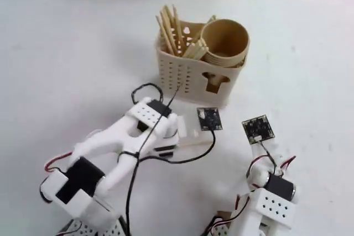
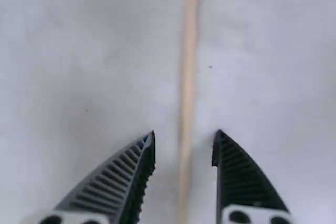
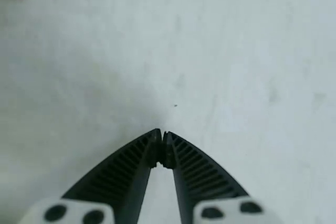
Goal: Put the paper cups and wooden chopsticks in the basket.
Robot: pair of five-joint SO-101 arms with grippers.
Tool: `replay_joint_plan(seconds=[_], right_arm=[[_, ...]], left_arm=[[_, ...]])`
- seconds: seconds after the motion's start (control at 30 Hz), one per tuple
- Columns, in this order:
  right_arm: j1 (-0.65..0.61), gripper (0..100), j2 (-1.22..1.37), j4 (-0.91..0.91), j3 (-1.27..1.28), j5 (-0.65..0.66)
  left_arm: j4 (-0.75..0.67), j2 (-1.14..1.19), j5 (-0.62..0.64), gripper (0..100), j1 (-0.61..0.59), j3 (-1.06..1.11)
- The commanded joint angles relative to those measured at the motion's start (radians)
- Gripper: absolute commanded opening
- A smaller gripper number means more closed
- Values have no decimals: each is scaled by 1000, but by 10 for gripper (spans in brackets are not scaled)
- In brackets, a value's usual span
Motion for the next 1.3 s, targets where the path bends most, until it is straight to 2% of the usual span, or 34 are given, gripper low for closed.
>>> replay_joint_plan(seconds=[0.0, 0.13, 0.3, 0.43, 0.73, 0.87, 0.93, 1.07, 1.27], right_arm=[[5, 17, -10, -18, -2, -5], [5, 17, -10, -18, -2, -5], [5, 17, -10, -18, -2, -5], [5, 17, -10, -18, 0, -5], [5, 17, -10, -18, 0, -5], [5, 17, -10, -18, 0, -5], [5, 17, -10, -18, 0, -5], [5, 17, -10, -18, 0, -5], [5, 17, -10, -18, 0, -5]], left_arm=[[-2, 19, -6, 191, -13, -58], [17, 12, -5, 191, -19, -68], [112, -116, -14, 191, -10, -37], [43, -180, -11, 191, -4, 11], [-26, 1, -14, 191, -13, -12], [55, 90, -6, 190, -25, -123], [78, 127, -6, 151, -25, -158], [115, 162, -9, 13, -18, -190], [149, 157, -8, 23, -33, -189]])
